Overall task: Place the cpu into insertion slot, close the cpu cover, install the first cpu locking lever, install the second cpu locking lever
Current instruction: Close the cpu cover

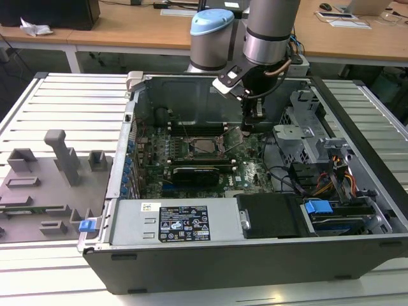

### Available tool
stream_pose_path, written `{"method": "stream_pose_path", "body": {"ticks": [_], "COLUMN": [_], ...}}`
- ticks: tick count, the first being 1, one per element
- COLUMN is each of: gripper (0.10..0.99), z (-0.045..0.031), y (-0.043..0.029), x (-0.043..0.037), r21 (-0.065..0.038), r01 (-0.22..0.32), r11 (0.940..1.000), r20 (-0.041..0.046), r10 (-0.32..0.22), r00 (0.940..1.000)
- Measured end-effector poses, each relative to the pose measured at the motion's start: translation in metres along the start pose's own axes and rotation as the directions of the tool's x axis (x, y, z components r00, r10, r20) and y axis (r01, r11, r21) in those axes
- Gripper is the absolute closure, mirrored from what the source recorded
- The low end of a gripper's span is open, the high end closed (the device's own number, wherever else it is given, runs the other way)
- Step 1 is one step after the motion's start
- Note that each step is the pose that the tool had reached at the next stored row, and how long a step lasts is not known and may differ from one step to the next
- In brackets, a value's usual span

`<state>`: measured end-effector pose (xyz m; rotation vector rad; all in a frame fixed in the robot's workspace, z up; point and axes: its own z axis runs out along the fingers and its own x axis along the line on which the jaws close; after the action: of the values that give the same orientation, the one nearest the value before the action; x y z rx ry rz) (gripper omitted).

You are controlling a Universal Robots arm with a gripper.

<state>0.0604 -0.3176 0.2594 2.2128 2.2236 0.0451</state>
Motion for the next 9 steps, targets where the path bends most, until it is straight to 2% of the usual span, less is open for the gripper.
{"method": "stream_pose_path", "body": {"ticks": [4,6,9], "gripper": [0.980,0.980,0.980], "z": [0.0058,0.0128,0.0140], "y": [0.0064,0.0065,0.0048], "x": [-0.0001,-0.0001,-0.0002], "r21": [0.000,0.002,0.004], "r01": [0.000,0.000,0.000], "r11": [1.0000,1.0000,1.0000], "r20": [0.0000,-0.0001,-0.0002], "r10": [0.000,0.000,0.000], "r00": [1.0000,1.0000,1.0000]}}
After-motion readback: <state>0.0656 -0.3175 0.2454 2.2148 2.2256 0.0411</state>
